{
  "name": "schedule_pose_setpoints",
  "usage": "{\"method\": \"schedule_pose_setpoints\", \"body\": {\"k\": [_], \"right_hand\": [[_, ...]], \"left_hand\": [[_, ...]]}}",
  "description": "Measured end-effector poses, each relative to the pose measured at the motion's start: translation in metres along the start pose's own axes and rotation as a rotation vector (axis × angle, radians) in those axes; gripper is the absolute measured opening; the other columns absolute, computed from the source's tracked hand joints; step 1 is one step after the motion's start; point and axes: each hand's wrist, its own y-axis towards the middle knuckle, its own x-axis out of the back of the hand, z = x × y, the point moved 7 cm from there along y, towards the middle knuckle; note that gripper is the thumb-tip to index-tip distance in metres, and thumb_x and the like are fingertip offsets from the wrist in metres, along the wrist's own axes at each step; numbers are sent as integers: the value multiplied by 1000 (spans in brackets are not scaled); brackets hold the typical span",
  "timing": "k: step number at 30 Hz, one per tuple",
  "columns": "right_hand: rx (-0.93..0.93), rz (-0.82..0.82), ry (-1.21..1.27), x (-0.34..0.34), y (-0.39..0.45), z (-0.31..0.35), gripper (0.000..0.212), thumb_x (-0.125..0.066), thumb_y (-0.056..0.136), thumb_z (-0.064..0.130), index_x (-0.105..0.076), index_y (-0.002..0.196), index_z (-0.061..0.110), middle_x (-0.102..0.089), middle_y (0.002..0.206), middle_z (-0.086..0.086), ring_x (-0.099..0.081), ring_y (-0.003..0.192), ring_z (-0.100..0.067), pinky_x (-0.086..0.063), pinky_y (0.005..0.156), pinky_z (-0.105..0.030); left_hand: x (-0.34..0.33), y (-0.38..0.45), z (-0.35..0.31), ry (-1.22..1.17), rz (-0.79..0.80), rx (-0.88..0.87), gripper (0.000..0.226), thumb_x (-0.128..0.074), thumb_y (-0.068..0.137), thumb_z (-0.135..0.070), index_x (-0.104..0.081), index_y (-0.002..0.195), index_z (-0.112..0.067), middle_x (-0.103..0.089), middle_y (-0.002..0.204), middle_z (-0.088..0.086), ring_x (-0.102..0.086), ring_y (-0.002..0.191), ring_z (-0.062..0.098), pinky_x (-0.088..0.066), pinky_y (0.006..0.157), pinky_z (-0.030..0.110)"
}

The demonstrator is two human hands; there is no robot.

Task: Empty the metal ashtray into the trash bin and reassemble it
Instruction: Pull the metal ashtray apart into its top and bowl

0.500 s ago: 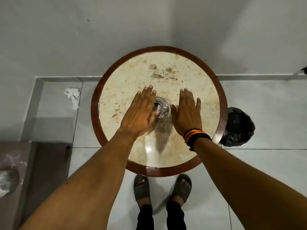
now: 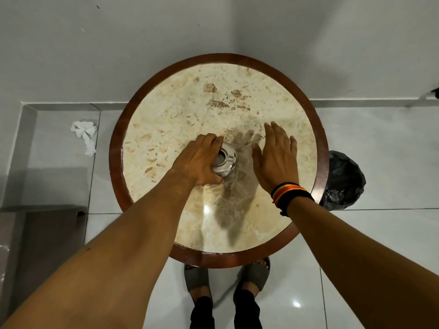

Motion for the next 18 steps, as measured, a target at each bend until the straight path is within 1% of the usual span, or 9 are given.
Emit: {"method": "schedule_pose_setpoints", "body": {"k": [4, 10, 15, 18], "right_hand": [[-13, 36, 25, -5, 0, -2, 59, -38, 103, 39, -29, 153, 9, -30, 160, -14, -27, 147, -31, -22, 120, -49], [-44, 89, 0, -17, -8, -8, 59, -38, 103, 38, -28, 154, 8, -29, 160, -14, -26, 147, -31, -23, 119, -50], [-40, 109, -16, -21, -14, -8, 59, -37, 103, 38, -28, 153, 7, -31, 159, -15, -27, 147, -31, -23, 118, -51], [-35, 111, -20, -21, -16, -6, 59, -37, 103, 37, -28, 153, 7, -31, 159, -15, -27, 147, -31, -22, 119, -51]], "left_hand": [[4, -1, 0, -46, -27, -2, 112, -84, 69, -54, -31, 160, -15, -42, 155, 3, -44, 141, 27, -43, 115, 41], [10, -9, 6, -149, -87, -3, 109, -88, 67, -47, -35, 158, -14, -44, 156, 3, -46, 141, 26, -44, 113, 40], [13, -15, 9, -208, -133, 2, 116, -89, 67, -51, -31, 160, -14, -41, 160, 3, -44, 144, 26, -43, 116, 41], [23, -23, 20, -270, -188, 49, 122, -89, 67, -57, -26, 163, -15, -38, 164, 6, -40, 149, 28, -42, 121, 44]]}}
